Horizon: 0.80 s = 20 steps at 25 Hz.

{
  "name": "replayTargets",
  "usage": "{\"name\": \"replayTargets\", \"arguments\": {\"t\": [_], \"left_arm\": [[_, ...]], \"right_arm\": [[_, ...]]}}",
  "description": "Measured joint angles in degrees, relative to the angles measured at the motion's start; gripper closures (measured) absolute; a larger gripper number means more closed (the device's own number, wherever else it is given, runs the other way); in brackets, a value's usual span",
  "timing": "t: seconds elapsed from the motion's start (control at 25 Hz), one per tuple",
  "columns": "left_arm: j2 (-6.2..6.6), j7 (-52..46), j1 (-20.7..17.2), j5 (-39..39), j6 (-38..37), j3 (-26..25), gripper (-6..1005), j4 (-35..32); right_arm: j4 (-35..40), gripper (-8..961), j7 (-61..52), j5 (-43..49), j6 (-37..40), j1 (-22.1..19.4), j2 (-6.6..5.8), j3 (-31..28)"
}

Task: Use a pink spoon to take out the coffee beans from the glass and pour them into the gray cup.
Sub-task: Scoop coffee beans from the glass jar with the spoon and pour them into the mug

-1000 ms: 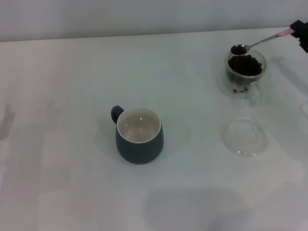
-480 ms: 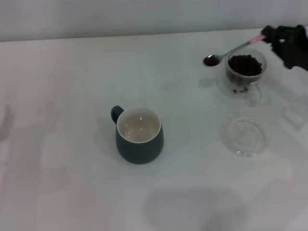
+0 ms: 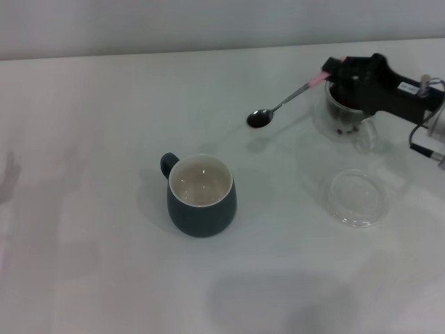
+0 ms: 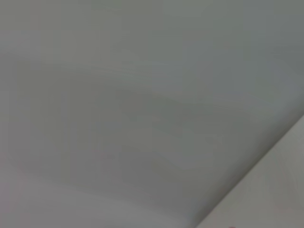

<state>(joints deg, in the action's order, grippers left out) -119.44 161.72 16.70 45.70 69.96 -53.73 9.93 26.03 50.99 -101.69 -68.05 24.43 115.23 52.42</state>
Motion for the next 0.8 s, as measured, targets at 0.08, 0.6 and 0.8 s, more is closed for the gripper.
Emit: {"name": "replayTargets", "arguments": {"t": [0.08,0.6,0.8], "left_arm": [[0.00,0.00,0.00,0.00,0.00,-0.05,107,0.00],[-0.01,0.00,0.27,-0.03,0.00,-0.06,107,0.00],[-0.01,0.00,0.31,-0.08,0.00,-0.01,107,0.00]], "right_arm": [[-0.01,807,0.12,-0.17,-0.14,0.27,0.20,1.39],[-0.46,807,1.86,-3.83,-0.81,1.48,0.86,9.86],[-0.16,807,3.87,-7.18,-0.81,1.50,0.92,14.56]]}}
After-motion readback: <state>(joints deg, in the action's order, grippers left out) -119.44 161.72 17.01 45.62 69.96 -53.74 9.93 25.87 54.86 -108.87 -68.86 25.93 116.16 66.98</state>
